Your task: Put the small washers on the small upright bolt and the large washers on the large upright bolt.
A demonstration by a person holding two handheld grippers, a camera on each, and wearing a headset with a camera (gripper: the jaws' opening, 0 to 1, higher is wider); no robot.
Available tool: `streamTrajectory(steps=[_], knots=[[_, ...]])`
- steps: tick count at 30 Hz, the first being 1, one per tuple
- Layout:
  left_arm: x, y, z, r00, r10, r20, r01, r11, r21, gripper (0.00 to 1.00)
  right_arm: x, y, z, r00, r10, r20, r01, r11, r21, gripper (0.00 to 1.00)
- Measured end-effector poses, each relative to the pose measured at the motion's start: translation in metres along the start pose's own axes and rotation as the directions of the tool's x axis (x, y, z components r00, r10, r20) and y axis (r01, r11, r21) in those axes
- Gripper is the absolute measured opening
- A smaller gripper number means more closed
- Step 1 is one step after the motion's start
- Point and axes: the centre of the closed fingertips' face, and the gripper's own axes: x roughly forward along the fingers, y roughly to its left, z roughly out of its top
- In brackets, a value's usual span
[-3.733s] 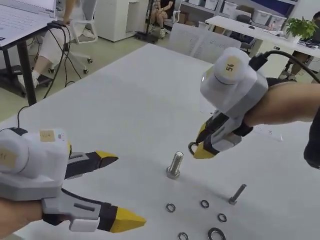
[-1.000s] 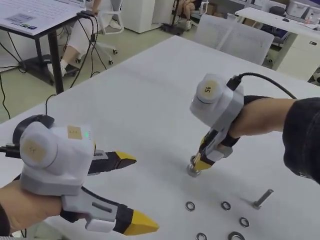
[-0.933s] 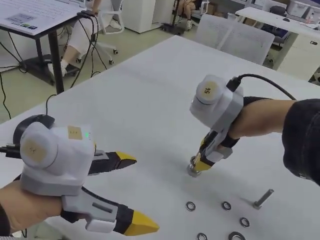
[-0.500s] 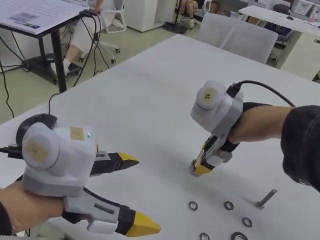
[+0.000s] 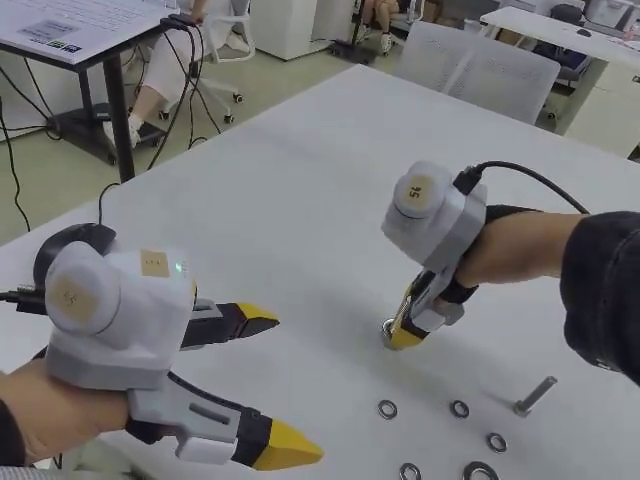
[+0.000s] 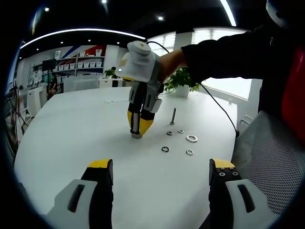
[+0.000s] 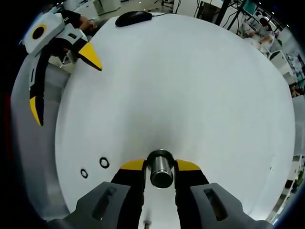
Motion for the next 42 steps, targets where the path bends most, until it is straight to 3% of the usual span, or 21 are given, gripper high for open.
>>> streamTrajectory(steps=[17,33,36,42], knots=[[0.003,-0.002,0.002,1.0000,-0.008,-0.004,0.008,1.000,0.013,0.82,-0.006,0.000,-0.008,0.9998,-0.012,0.015,0.012,1.000,-0.005,0.28],[0.006,-0.006,0.006,0.9997,-0.023,-0.007,0.023,0.999,0.029,0.82,-0.021,0.007,-0.033,0.9979,-0.057,0.030,0.056,0.998,0.024,0.28],[0.005,-0.005,0.007,0.9996,-0.028,-0.009,0.029,0.999,0.034,0.82,-0.031,0.016,-0.039,0.9963,-0.075,0.042,0.074,0.997,0.018,0.28],[0.006,-0.006,0.007,0.9994,-0.034,-0.012,0.034,0.999,0.035,0.82,-0.034,0.026,-0.044,0.9957,-0.078,0.051,0.077,0.997,0.018,0.28]])
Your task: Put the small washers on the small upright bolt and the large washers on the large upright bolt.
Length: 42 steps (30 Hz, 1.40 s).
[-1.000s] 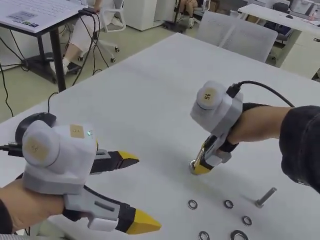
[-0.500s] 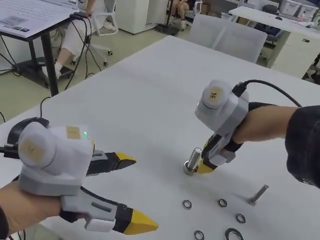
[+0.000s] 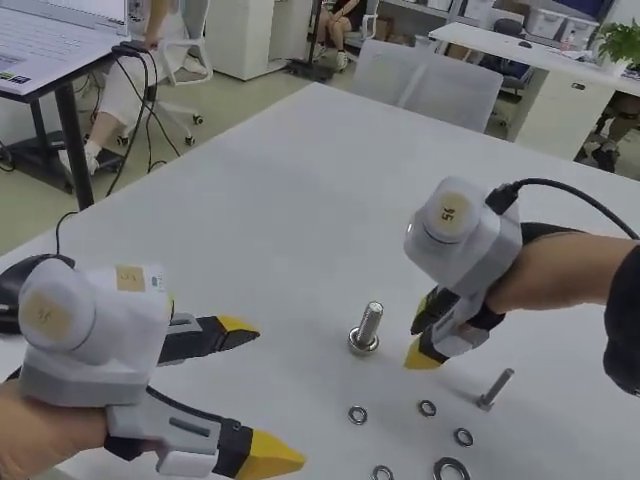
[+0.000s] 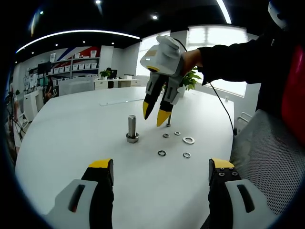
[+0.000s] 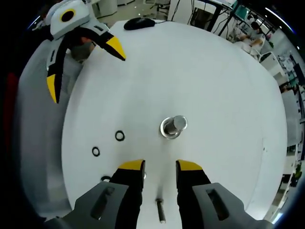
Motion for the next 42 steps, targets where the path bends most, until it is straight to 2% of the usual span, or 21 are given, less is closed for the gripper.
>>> streamTrajectory(steps=[10,28,37,42], knots=[[-0.001,0.001,0.003,0.9999,0.001,0.011,-0.001,1.000,-0.002,0.82,-0.007,0.022,-0.007,0.9999,-0.006,0.014,0.006,1.000,-0.007,0.27],[-0.003,0.004,0.004,0.9993,0.027,0.026,-0.027,1.000,0.003,0.81,-0.009,0.078,-0.043,0.9998,0.009,0.017,-0.009,1.000,0.026,0.28],[-0.005,0.006,0.004,0.9983,0.047,0.034,-0.047,0.999,-0.002,0.81,0.000,0.093,-0.055,0.9996,0.029,0.004,-0.029,0.999,0.035,0.28],[-0.007,0.008,0.004,0.9974,0.061,0.039,-0.061,0.998,-0.007,0.81,0.009,0.094,-0.064,0.9992,0.036,-0.018,-0.035,0.998,0.045,0.28]])
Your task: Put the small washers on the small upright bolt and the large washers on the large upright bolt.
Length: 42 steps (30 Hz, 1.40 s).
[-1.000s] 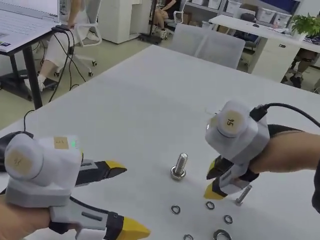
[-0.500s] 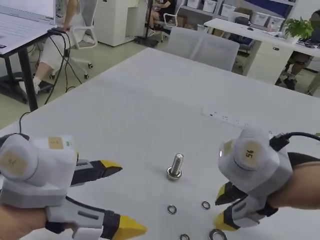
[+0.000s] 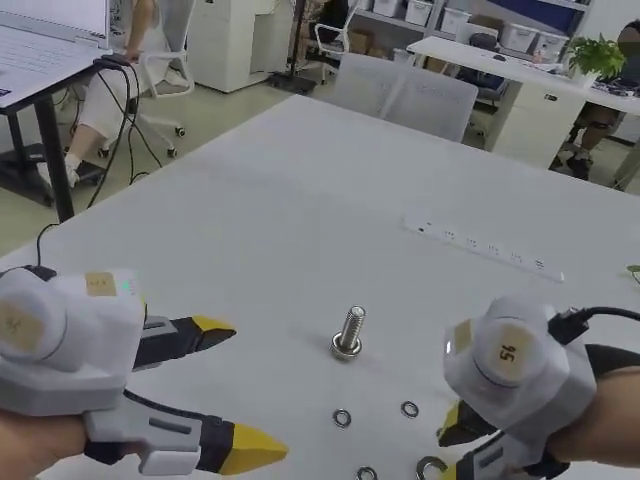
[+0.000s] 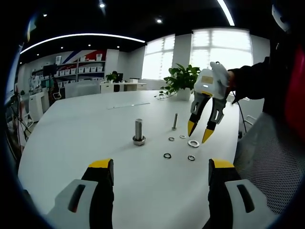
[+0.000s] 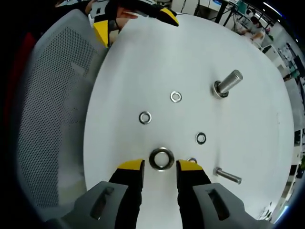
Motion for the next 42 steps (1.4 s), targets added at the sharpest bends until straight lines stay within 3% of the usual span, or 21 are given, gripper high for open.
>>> streamTrajectory(steps=[21,42], knots=[[-0.009,0.011,0.004,0.9984,0.054,0.016,-0.053,0.999,-0.007,0.81,0.009,0.000,0.000,0.9999,0.005,-0.010,-0.005,1.000,0.012,0.29],[-0.014,0.014,0.005,0.9985,0.054,0.013,-0.053,0.999,-0.008,0.79,0.010,0.000,0.001,0.9996,0.026,-0.008,-0.025,0.999,0.043,0.25]])
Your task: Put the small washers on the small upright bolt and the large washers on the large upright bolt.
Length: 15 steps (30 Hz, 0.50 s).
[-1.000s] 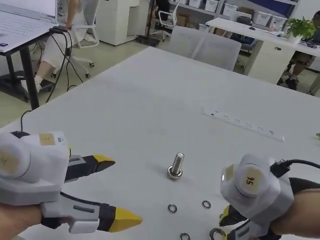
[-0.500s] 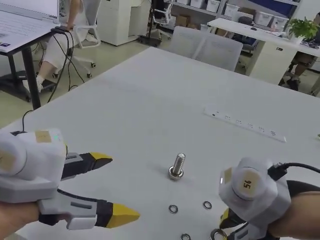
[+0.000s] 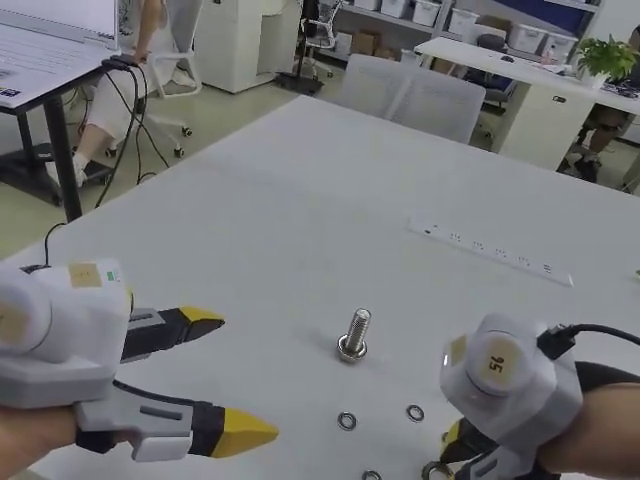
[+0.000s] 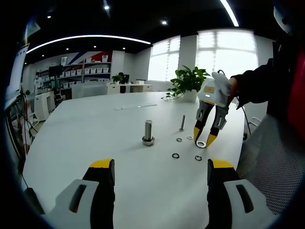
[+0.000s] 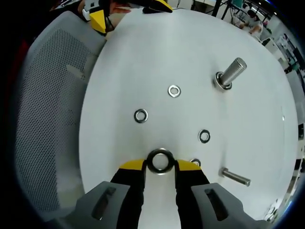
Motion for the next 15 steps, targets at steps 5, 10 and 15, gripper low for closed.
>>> streamTrajectory(steps=[5,10,15], knots=[[-0.0017,0.0009,0.0007,1.0000,0.002,0.003,-0.002,1.000,0.000,0.79,-0.0002,0.0003,0.0012,1.0000,-0.002,-0.010,0.002,1.000,-0.004,0.25],[-0.0024,0.0011,-0.0004,1.0000,0.001,0.001,-0.001,1.000,-0.002,0.78,-0.0001,0.0001,0.0020,0.9998,-0.005,-0.018,0.005,1.000,-0.011,0.25],[-0.0029,0.0025,-0.0011,1.0000,0.002,0.004,-0.002,1.000,-0.003,0.78,0.0000,0.0000,0.0025,0.9997,-0.003,-0.023,0.003,1.000,-0.013,0.24]])
